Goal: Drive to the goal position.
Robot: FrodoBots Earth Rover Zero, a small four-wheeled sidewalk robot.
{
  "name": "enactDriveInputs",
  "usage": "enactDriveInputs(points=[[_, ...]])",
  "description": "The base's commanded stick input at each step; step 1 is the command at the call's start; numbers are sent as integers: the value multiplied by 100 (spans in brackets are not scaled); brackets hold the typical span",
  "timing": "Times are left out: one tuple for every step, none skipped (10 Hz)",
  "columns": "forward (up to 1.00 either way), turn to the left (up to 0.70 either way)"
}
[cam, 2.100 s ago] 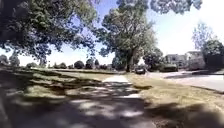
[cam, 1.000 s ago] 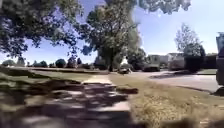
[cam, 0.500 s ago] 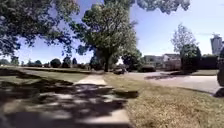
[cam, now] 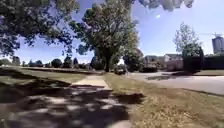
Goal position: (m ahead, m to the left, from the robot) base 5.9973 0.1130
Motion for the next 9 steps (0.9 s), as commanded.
enactDriveInputs(points=[[70,35],[70,32],[70,24],[70,15],[70,2],[70,2],[70,29],[70,35],[70,35]])
